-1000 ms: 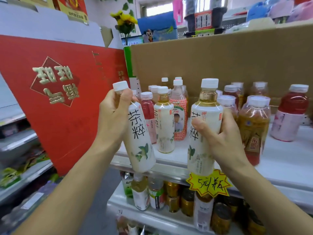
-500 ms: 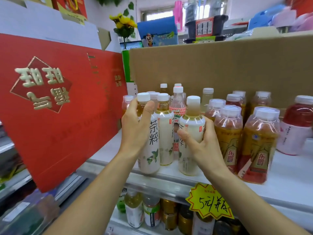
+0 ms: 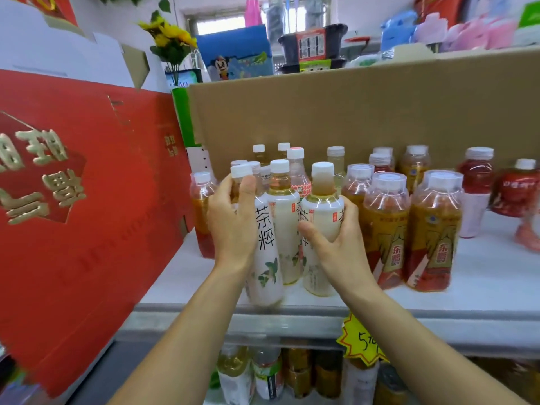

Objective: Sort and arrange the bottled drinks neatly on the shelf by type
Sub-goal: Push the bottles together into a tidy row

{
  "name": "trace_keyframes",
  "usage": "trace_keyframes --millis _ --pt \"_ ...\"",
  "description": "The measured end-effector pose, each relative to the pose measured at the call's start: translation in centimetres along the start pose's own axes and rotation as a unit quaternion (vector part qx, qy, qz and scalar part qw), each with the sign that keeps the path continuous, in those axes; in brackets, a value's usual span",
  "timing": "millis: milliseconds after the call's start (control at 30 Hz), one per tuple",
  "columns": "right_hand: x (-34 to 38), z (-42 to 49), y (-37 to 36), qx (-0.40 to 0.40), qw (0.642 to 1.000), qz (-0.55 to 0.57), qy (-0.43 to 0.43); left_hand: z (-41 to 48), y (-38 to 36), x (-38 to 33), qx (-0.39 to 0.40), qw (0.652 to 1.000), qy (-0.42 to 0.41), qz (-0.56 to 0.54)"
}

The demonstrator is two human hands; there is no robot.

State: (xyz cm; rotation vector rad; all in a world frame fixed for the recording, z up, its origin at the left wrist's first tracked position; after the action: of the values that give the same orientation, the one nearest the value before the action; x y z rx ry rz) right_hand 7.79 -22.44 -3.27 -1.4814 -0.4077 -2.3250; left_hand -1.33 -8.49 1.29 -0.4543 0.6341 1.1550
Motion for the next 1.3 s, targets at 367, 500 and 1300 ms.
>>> trace_keyframes --millis 367,500,1300 --pt "-0.7 -0.3 0.0 0.002 0.996 -0.089 -0.003 -2.2 -0.2 -0.2 0.047 0.998 0.013 0.024" --pt "-1.6 -1.2 0.2 0.008 0.991 -0.134 -0.006 -6.3 0.1 0.7 0.085 0.992 0.091 -0.018" --pt "1.1 4.6 16.6 -0.022 0.977 -0.205 0.053 -9.7 -15.5 -9.5 0.192 0.975 -0.083 0.073"
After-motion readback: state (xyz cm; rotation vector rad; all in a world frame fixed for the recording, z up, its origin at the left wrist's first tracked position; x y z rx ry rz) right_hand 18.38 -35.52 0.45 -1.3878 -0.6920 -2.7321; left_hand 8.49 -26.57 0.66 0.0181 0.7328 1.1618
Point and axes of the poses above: each hand's wrist, its own z-axis towards the middle knuckle, its own y-axis out of the back of the hand, x = y × z, the point moved 2 cm from there along z, towards the middle knuckle, and after that the axes turned 5 degrees about -y, right-handed, at the moved point
